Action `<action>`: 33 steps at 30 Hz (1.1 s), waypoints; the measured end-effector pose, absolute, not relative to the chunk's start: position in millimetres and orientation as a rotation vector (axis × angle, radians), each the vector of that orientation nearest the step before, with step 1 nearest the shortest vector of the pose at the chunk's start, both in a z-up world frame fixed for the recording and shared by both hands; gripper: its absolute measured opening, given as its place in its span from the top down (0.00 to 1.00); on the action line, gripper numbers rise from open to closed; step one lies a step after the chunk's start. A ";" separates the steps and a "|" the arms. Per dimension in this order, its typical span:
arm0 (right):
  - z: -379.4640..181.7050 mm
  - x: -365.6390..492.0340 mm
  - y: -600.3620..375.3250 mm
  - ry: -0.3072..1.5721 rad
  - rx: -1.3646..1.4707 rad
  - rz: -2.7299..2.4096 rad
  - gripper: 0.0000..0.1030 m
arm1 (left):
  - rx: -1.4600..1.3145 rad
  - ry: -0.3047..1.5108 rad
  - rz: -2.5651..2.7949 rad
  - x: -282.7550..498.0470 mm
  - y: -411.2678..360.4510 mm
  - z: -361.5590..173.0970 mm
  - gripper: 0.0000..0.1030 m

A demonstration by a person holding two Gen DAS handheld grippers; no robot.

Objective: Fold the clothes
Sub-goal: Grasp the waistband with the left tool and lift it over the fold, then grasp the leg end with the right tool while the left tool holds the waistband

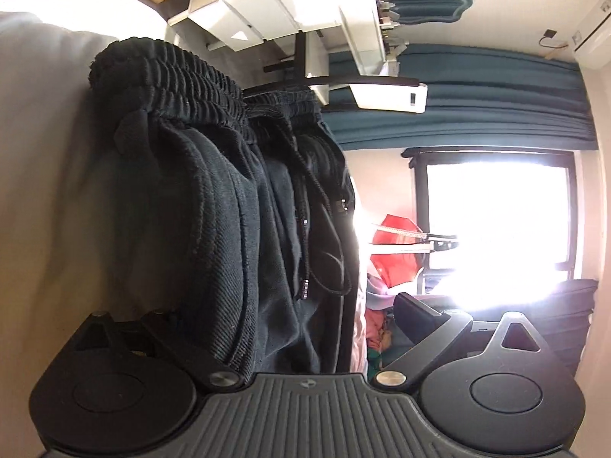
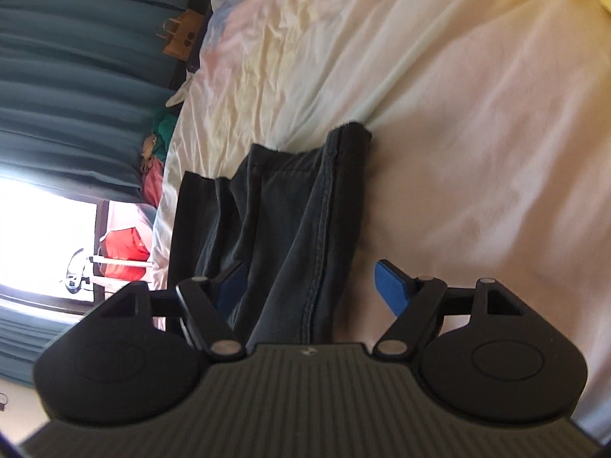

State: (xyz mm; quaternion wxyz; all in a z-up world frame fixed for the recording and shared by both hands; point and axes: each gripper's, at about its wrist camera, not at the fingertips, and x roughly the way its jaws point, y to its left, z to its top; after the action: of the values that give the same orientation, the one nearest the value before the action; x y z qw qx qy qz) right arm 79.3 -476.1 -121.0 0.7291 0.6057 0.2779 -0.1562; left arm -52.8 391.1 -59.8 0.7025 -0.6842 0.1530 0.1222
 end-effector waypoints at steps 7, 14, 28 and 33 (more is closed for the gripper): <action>-126.6 112.0 -474.6 0.653 1.266 -0.390 0.27 | -1.458 0.591 0.375 -29.4 389.6 -69.9 0.18; -134.5 138.0 -483.3 0.647 1.179 -0.468 0.44 | -1.389 0.625 0.441 -29.9 384.8 -61.0 0.40; -97.9 118.5 -473.7 0.507 1.037 -0.445 0.93 | -1.306 0.414 0.543 -61.1 386.2 -24.7 0.94; -71.1 100.7 -467.7 0.436 0.996 -0.417 0.93 | -1.291 0.330 0.542 -57.3 393.9 1.0 0.95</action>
State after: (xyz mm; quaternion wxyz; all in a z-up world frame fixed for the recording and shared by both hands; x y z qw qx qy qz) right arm 100.7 -467.7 -71.0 0.8352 0.4704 0.2060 -0.1967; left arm -57.3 393.9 1.0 0.7524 -0.5912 0.1512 0.2481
